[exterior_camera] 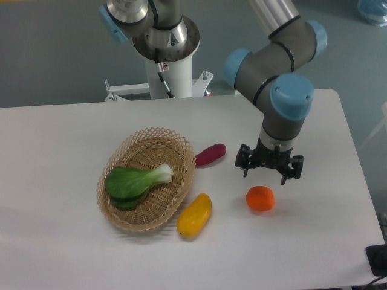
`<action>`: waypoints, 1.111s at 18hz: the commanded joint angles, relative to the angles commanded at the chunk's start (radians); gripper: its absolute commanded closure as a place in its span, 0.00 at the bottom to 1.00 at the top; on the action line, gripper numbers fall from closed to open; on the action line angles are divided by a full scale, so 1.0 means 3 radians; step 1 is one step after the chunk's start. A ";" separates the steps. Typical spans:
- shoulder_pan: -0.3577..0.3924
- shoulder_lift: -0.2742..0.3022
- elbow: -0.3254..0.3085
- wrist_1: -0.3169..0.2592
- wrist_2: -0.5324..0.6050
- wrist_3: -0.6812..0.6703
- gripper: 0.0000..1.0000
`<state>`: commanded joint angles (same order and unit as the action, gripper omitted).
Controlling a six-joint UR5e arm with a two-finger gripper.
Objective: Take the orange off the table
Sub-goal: 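Lower the open gripper down over the small orange, then close the gripper fingers around the orange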
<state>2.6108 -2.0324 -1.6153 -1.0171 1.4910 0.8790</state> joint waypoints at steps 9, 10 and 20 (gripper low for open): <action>0.0000 -0.0133 0.0108 0.0062 0.0000 0.0020 0.00; 0.0000 -0.0143 0.0102 0.0067 0.0005 0.0020 0.00; -0.0020 -0.0251 0.0046 0.0286 0.0041 0.0031 0.00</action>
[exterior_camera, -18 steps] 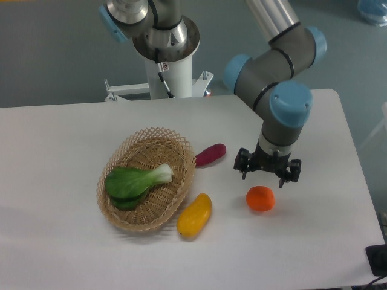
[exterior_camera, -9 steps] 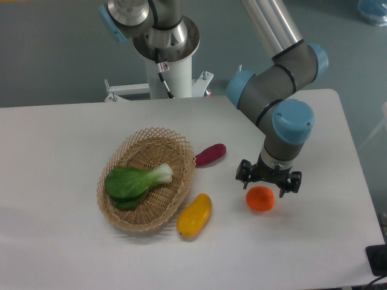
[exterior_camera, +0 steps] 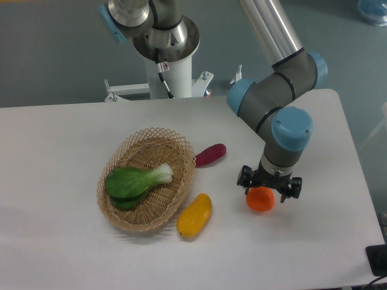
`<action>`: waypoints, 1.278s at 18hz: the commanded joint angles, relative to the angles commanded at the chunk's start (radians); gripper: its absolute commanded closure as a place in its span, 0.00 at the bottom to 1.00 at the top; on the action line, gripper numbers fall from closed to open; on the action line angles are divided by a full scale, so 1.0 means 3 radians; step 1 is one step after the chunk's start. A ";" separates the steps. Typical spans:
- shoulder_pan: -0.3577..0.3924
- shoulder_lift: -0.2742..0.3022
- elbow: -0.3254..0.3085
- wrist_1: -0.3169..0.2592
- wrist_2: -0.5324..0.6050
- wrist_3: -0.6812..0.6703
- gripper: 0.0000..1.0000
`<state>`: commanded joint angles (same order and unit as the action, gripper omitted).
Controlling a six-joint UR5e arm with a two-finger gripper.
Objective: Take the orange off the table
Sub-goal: 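Close the gripper fingers around the orange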
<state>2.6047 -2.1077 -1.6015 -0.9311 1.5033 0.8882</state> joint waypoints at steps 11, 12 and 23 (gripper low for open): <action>-0.0046 -0.0102 0.0010 0.0031 0.0041 0.0000 0.00; -0.0046 -0.0102 0.0015 0.0031 0.0046 0.0000 0.00; -0.0051 -0.0072 0.0015 0.0026 0.0169 0.0020 0.30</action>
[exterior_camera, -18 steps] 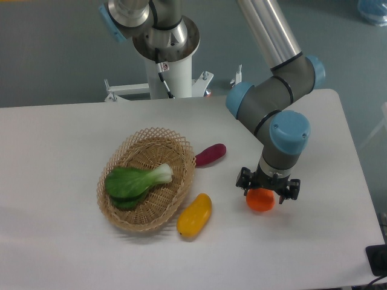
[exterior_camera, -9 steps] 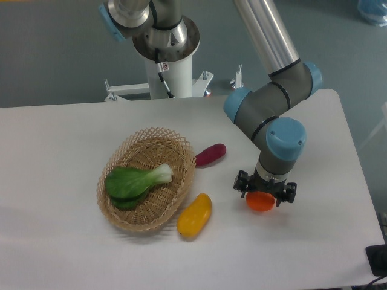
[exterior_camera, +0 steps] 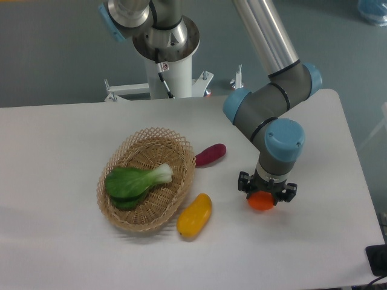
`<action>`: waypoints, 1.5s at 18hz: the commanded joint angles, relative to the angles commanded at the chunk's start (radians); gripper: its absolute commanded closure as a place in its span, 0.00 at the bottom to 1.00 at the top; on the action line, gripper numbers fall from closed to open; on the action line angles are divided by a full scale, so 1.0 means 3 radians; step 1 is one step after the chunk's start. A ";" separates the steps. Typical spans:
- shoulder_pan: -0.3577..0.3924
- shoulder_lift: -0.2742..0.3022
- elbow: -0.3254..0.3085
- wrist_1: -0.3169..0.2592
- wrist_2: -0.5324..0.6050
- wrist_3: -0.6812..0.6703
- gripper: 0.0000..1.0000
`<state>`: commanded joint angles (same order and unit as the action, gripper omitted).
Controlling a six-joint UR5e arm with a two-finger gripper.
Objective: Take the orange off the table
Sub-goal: 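Close the gripper fingers around the orange, then lift the held orange up off the table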
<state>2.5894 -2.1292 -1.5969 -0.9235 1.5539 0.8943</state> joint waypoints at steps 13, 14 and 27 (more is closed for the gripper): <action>0.0005 0.0373 0.0439 -0.0286 -0.0026 0.0382 0.29; 0.0010 0.0434 0.0475 -0.0352 -0.0046 0.0530 0.29; 0.0026 0.0926 0.0976 -0.1677 -0.0292 0.1375 0.29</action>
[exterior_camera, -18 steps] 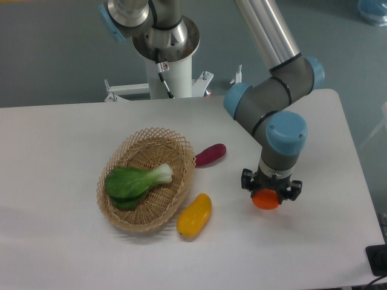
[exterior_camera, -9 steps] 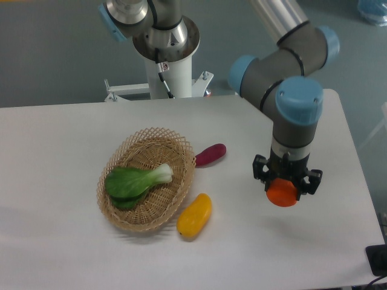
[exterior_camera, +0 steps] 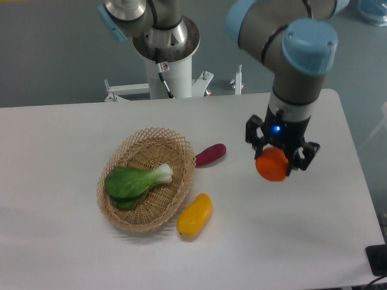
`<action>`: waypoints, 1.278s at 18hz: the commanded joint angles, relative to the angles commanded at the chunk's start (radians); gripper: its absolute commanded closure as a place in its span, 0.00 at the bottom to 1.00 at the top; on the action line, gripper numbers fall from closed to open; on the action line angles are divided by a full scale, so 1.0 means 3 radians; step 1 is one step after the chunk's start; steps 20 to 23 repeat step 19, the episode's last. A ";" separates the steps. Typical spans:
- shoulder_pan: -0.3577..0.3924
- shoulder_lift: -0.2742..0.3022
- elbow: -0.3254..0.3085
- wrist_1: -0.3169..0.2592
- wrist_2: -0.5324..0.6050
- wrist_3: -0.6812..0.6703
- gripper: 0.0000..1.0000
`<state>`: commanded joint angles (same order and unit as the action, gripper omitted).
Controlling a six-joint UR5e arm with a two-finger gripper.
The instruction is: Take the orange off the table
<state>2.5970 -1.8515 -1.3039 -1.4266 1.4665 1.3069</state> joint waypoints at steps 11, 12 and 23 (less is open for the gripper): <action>0.0010 -0.0021 -0.0020 0.0036 0.0036 -0.0005 0.29; 0.0020 -0.0015 -0.0020 0.0036 0.0036 -0.0005 0.29; 0.0021 -0.0010 -0.0036 0.0046 0.0015 -0.0035 0.29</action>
